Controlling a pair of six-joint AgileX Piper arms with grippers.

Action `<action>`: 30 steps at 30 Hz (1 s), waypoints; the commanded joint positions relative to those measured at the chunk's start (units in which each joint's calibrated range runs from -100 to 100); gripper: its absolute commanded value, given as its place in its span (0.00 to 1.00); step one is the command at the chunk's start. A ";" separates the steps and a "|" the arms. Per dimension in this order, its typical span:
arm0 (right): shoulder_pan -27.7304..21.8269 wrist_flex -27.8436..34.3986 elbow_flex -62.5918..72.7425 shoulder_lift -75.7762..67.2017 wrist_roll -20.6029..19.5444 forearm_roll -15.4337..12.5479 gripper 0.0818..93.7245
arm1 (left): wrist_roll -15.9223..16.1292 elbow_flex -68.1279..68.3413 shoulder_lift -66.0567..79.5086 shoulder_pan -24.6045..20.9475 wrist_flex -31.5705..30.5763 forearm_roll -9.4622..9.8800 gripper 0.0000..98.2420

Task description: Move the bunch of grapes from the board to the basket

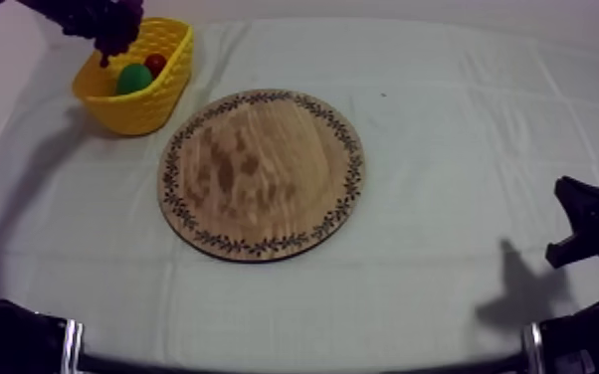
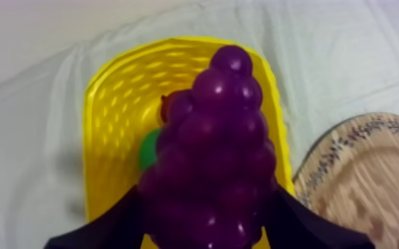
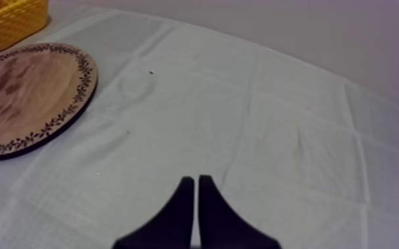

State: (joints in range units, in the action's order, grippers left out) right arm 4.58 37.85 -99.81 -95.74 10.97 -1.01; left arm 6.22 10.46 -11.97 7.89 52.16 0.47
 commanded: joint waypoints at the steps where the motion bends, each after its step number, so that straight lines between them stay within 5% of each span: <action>1: 0.02 -0.03 0.03 -0.01 -0.01 0.01 0.00 | 0.52 -0.61 -3.85 0.00 -1.98 0.08 0.52; 4: 0.02 -0.03 0.03 -0.01 -0.01 0.01 0.00 | 1.31 -1.52 -7.32 0.11 -2.24 0.36 0.60; 10: 0.02 -0.03 0.03 -0.01 -0.01 0.01 0.00 | 2.58 -2.82 -10.25 -0.08 -1.02 0.68 0.90; 16: 0.02 -0.03 0.03 -0.01 -0.01 0.01 0.00 | 2.09 -2.32 -8.19 -0.53 -0.85 0.70 0.96; 22: 0.02 -0.03 0.03 -0.01 -0.01 0.01 0.00 | -0.86 0.70 -0.19 -1.38 -3.77 0.72 0.78; 30: 0.02 -0.03 0.03 -0.01 -0.01 0.01 0.00 | -4.86 6.55 14.93 -4.02 -10.76 -0.80 0.23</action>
State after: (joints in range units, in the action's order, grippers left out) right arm 4.58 37.85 -99.81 -95.74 10.97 -1.01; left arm 1.50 16.12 -1.97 4.31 42.05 0.00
